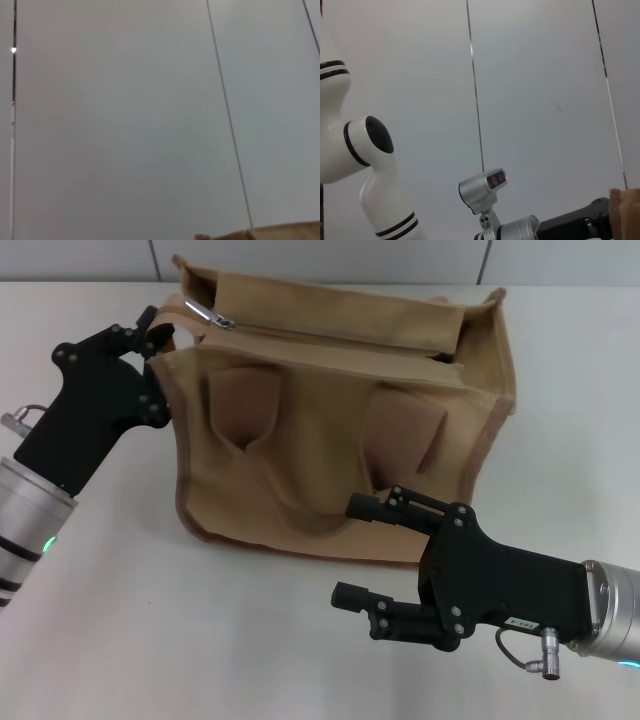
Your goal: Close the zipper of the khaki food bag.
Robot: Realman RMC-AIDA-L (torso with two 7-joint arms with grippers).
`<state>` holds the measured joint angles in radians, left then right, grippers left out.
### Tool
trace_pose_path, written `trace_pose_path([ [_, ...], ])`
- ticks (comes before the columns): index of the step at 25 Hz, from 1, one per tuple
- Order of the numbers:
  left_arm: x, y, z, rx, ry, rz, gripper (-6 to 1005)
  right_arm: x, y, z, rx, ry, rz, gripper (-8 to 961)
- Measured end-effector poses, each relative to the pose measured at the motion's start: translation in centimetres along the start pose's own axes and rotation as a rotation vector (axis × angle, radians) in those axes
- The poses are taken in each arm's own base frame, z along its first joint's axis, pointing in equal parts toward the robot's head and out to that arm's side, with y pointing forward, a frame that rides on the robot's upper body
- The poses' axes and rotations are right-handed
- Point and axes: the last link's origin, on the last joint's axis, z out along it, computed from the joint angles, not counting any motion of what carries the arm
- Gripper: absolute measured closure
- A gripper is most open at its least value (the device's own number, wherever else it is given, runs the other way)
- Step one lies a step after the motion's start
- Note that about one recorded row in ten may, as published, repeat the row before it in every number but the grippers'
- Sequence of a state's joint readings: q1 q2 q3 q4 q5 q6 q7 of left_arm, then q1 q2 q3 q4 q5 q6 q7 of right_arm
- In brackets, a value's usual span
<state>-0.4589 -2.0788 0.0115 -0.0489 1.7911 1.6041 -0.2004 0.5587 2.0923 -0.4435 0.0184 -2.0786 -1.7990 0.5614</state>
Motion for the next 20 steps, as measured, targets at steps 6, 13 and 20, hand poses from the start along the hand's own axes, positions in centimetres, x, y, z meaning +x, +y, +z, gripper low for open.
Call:
trace_pose_path([
  [6,0.8,1.4,1.4,-0.027,0.073,0.005,957,-0.8,0.4,-0.2,-0.014,-0.062,0.0,177],
  [13,2.4,1.8,1.5,-0.043,0.182,-0.014,957,-2.9,-0.1,-1.7,0.098,-0.24,0.015,177],
  [20,2.5,1.9,2.1,-0.053,0.185,-0.016,957,-5.0,-3.3,-1.5,0.194,-0.362,0.178,177],
])
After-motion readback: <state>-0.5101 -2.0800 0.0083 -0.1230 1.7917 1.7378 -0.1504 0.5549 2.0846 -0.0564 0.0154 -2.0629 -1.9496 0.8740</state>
